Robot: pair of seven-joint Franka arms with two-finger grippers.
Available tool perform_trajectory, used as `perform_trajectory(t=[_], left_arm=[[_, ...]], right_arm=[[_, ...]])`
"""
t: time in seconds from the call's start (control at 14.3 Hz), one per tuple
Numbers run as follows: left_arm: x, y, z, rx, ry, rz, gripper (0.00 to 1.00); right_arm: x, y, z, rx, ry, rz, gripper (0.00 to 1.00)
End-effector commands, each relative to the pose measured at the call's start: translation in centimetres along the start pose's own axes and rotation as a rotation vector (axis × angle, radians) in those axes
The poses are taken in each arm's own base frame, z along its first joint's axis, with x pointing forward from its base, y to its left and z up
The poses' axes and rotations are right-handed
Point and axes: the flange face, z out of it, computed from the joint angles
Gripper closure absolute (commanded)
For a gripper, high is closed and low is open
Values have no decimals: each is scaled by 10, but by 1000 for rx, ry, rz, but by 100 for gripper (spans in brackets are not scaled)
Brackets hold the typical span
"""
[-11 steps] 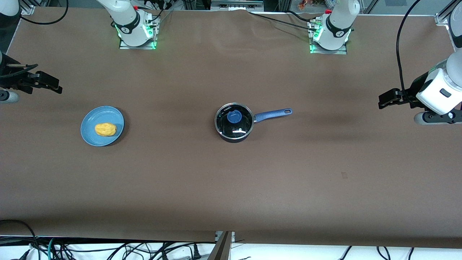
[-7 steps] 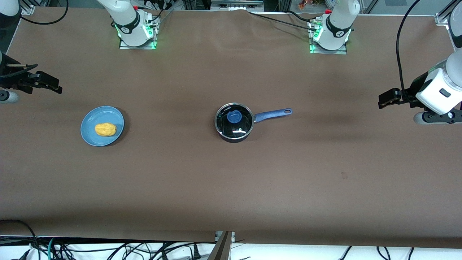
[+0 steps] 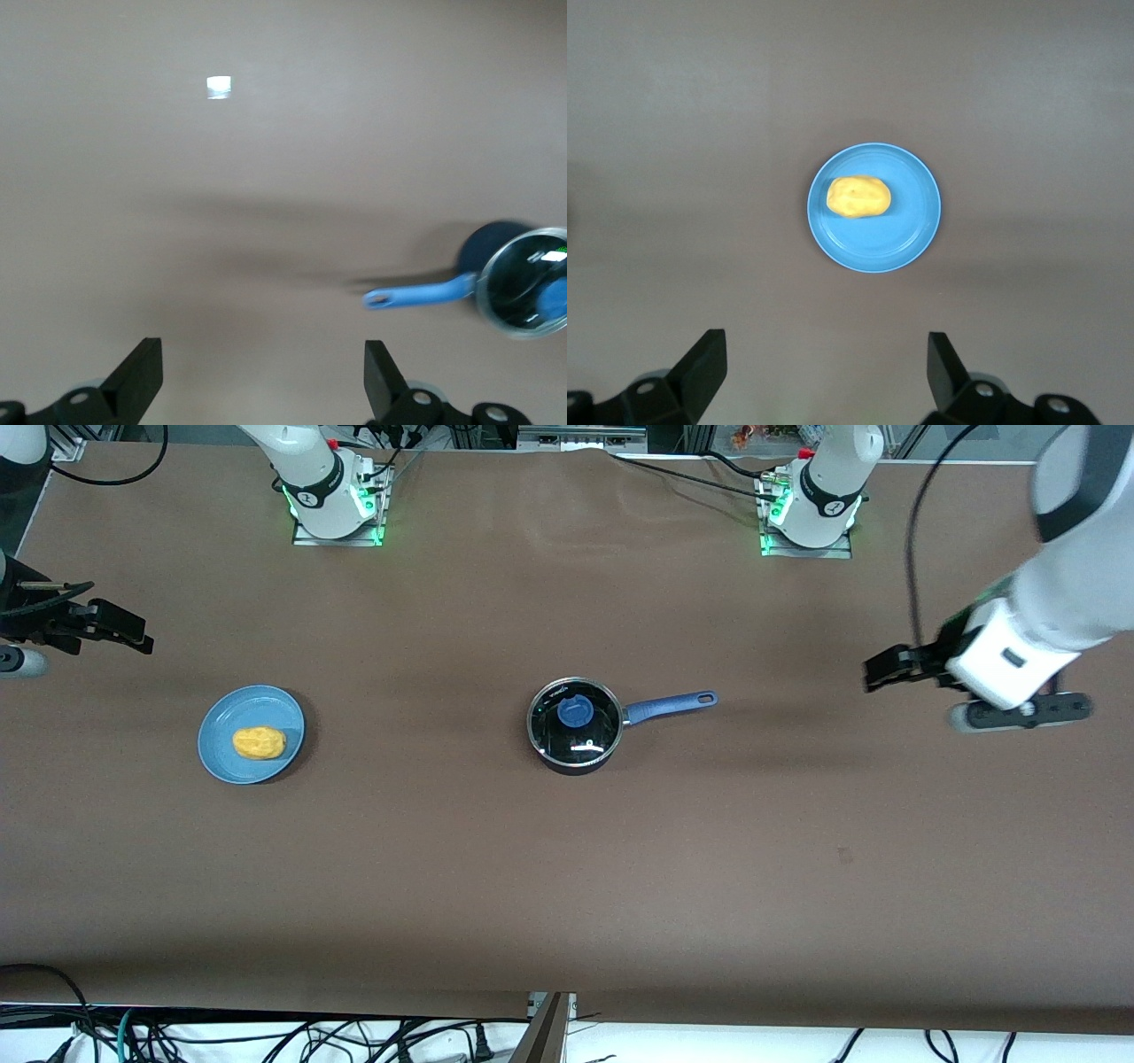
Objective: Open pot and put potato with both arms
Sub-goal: 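Reach the left gripper to the blue knob of the glass lid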
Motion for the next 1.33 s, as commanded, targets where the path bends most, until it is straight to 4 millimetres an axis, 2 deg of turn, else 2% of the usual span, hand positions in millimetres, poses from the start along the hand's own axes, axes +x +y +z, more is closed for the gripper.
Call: perform_trajectory(t=[0.0,0.14,0.28,0.49,0.7,0.91,1.05,1.26], left_arm=[[0,86,50,-48,13,-118,0],[-3,146,94,-87,29,-213,0],[-24,206,142,-43,59,-254,0],[-48,270,187,-27,100,-328,0],[-64,302,221,-30,105,-315,0],[-91,328,258,30,141,-288,0],[-101,335,275,57,156,-299,0],[-113,342,289,69,142,-286,0]], right_arm=[[-7,0,-3,3,-2,-3,0],[-8,1,-3,3,-7,-1,0],[-8,1,-2,4,-10,-1,0],[-8,2,-2,4,-10,-1,0],[-8,3,-2,4,-10,0,0],[-8,3,-2,4,-10,0,0],[-8,3,-2,4,-10,0,0],[-8,3,-2,4,-10,0,0]])
